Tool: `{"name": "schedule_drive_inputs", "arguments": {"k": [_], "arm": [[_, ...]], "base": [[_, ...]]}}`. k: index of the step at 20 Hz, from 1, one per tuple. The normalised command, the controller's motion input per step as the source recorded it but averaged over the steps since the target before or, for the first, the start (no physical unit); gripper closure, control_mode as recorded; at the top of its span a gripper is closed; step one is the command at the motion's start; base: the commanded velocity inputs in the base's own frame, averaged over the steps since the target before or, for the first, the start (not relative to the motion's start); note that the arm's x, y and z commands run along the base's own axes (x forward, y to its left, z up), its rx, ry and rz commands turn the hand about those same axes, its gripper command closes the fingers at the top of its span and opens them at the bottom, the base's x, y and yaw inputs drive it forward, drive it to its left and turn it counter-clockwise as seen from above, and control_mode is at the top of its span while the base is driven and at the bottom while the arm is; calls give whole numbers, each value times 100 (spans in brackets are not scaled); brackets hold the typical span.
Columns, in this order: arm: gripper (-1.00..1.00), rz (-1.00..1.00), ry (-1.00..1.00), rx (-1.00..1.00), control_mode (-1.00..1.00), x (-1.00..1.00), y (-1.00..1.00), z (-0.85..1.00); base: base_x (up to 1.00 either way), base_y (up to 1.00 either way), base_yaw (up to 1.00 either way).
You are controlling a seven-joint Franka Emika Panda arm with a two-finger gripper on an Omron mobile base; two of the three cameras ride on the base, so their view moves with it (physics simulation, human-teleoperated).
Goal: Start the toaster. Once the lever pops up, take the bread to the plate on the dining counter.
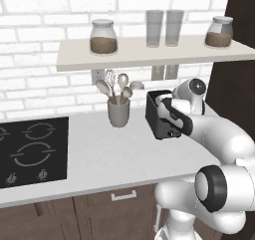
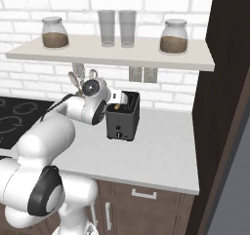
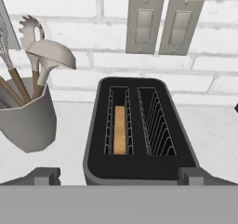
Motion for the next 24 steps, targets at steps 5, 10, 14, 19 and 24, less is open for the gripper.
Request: {"name": "schedule_drive_inputs", "arguments": {"k": [5,10,14,19,24], "arm": [[-100,0,0,0,-100,0,0,0],[-100,0,0,0,-100,0,0,0],[-100,0,0,0,-100,0,0,0],[-100,0,0,0,-100,0,0,0],[-100,0,0,0,-100,0,0,0]], "base": [[0,0,0],[0,0,0],[0,0,0],[0,0,0],[0,0,0]]}}
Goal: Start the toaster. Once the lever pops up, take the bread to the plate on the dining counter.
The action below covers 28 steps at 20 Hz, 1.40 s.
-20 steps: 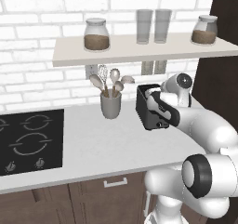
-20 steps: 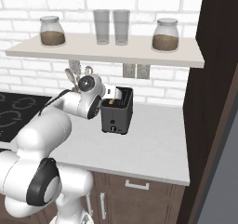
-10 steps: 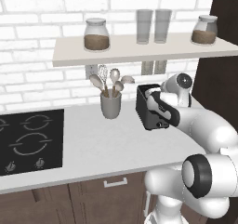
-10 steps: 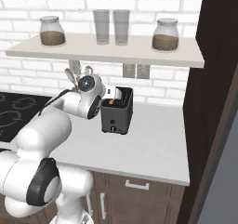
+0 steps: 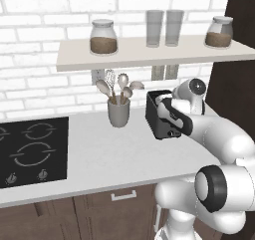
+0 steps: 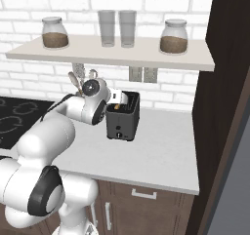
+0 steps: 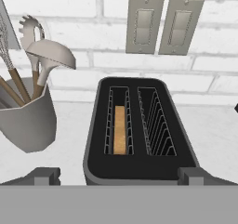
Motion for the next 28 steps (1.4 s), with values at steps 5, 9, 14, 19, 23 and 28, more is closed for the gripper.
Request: {"name": "schedule_drive_inputs", "arguments": {"k": [5,9,14,19,23,28], "arm": [[-100,0,0,0,-100,0,0,0],[-100,0,0,0,-100,0,0,0],[-100,0,0,0,-100,0,0,0],[-100,0,0,0,-100,0,0,0],[-100,0,0,0,-100,0,0,0],[-100,0,0,0,-100,0,0,0]], "base": [[0,0,0],[0,0,0],[0,0,0],[0,0,0],[0,0,0],[0,0,0]]}}
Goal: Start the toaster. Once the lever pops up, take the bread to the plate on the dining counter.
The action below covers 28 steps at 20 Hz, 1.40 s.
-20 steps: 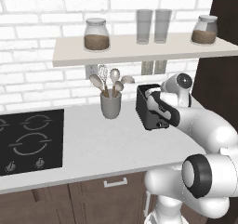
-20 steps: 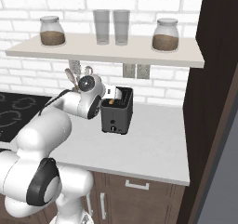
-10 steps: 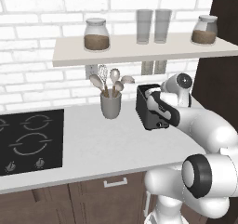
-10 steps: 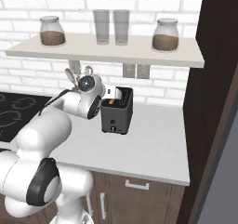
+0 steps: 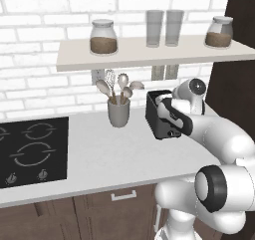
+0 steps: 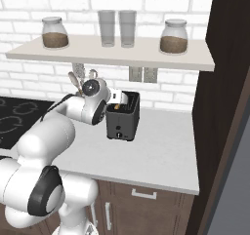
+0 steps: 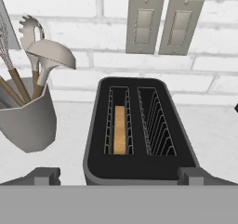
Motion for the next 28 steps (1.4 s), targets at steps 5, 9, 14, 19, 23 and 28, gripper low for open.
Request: {"name": "schedule_drive_inputs", "arguments": {"k": [5,9,14,19,23,28], "arm": [[-100,0,0,0,-100,0,0,0],[-100,0,0,0,-100,0,0,0],[-100,0,0,0,-100,0,0,0],[-100,0,0,0,-100,0,0,0],[-100,0,0,0,-100,0,0,0],[-100,0,0,0,-100,0,0,0]], "base": [[0,0,0],[0,0,0],[0,0,0],[0,0,0],[0,0,0],[0,0,0]]}}
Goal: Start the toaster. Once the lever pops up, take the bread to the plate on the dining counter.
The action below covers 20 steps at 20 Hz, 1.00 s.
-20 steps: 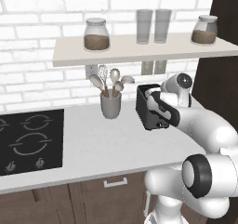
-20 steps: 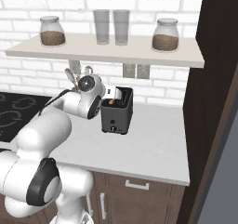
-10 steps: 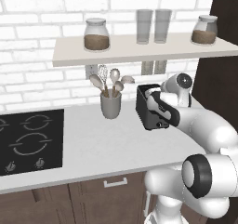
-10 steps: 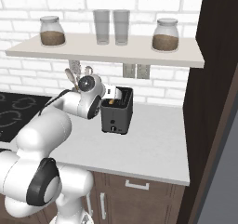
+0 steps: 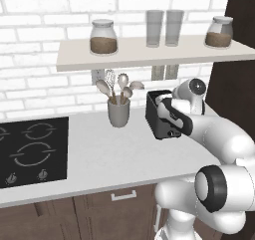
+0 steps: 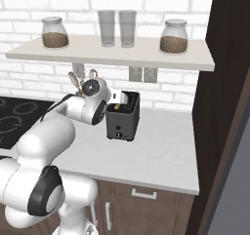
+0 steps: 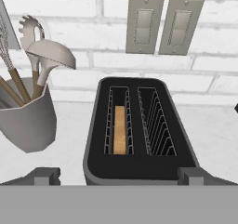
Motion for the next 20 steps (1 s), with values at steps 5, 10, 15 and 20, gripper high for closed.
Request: {"name": "schedule_drive_inputs", "arguments": {"k": [5,10,15,20], "arm": [[-100,0,0,0,-100,0,0,0],[-100,0,0,0,-100,0,0,0],[-100,0,0,0,-100,0,0,0],[-100,0,0,0,-100,0,0,0]], "base": [[0,0,0],[0,0,0],[0,0,0],[0,0,0]]}}
